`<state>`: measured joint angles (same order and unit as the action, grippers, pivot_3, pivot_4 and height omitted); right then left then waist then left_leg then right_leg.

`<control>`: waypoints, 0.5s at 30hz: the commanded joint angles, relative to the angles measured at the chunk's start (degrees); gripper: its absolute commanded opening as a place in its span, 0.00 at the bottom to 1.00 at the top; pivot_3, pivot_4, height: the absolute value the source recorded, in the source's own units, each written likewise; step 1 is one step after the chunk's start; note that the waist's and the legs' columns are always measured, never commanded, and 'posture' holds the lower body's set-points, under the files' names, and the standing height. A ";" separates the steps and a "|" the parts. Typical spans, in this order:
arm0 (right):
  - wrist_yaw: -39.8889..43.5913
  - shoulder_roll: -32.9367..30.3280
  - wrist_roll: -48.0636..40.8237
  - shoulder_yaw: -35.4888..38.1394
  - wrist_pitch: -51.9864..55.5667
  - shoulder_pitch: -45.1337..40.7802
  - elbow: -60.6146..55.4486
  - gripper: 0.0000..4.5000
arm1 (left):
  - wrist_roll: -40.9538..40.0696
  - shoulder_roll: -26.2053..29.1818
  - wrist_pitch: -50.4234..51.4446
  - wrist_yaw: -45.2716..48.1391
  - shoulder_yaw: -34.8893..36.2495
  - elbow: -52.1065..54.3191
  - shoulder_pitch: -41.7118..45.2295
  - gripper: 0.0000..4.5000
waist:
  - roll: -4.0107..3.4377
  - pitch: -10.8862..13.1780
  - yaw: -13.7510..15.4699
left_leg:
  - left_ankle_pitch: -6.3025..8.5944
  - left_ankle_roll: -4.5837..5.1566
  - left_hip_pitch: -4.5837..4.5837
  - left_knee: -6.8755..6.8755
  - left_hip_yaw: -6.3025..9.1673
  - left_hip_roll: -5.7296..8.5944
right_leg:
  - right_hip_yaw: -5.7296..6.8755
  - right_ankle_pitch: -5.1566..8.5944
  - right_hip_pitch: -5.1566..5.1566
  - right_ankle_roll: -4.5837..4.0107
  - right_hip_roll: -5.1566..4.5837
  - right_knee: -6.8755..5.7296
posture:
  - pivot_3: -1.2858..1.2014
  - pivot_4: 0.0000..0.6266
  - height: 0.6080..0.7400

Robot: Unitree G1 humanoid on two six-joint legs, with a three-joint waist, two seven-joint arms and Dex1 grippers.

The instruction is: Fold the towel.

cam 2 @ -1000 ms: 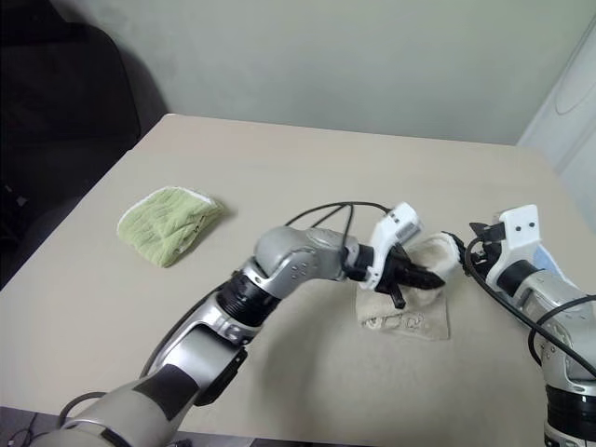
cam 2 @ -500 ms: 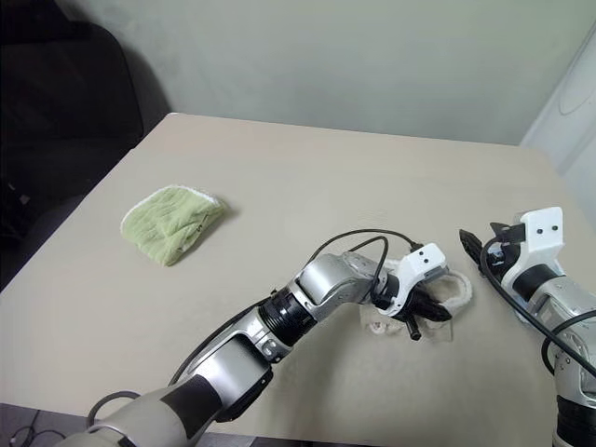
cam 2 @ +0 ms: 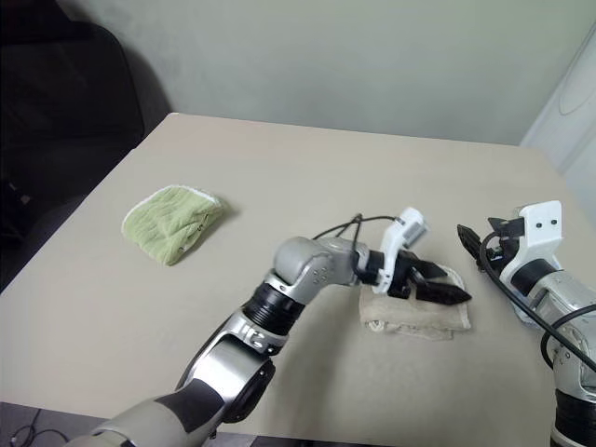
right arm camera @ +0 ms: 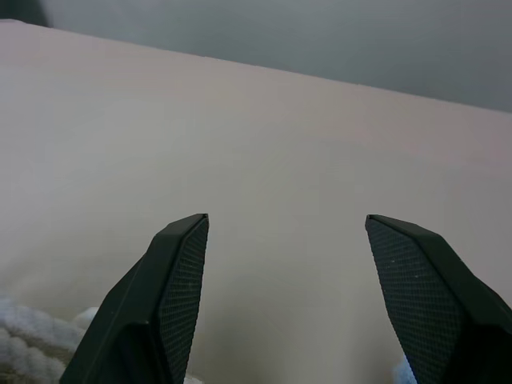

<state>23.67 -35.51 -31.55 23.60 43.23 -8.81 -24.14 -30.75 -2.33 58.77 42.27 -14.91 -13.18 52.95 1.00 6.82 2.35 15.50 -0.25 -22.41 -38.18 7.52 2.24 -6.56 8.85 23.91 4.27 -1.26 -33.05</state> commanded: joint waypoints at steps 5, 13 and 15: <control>4.95 -1.42 -8.24 0.90 4.05 6.34 -8.50 0.54 | 1.79 11.99 -10.62 7.17 3.63 5.34 -4.72 0.92 | -0.04 -0.02 -0.01 | -0.03 -0.01 0.03 0.02 0.03 -0.02 | 0.01 0.00 0.00 -0.02 0.04 -0.01 | 0.52 0.24 1.00; 6.05 -1.39 -11.92 -2.30 5.77 9.66 -12.25 0.00 | 2.38 16.85 -20.96 18.89 0.07 9.49 -10.12 0.33 | -0.03 -0.02 0.50 | 0.05 -0.07 -0.23 -0.13 0.15 0.08 | 0.02 -0.04 0.09 -0.10 -0.01 0.06 | 0.52 0.24 1.00; 6.22 -1.56 -12.04 -2.80 5.67 10.31 -12.66 0.00 | 3.81 16.70 -22.16 20.14 -2.13 10.28 -10.28 0.17 | -0.02 -0.02 0.58 | 0.07 -0.23 -0.44 -0.14 0.18 0.08 | 0.03 -0.08 0.22 -0.16 -0.02 0.06 | 0.52 0.24 1.00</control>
<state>29.21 -36.32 -42.60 20.79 49.24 1.34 -34.51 -27.10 14.97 38.61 60.87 -15.76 -5.77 41.91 0.98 6.80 2.93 15.57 -0.51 -22.87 -38.34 7.70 2.32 -6.52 8.74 24.16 4.07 -1.29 -32.99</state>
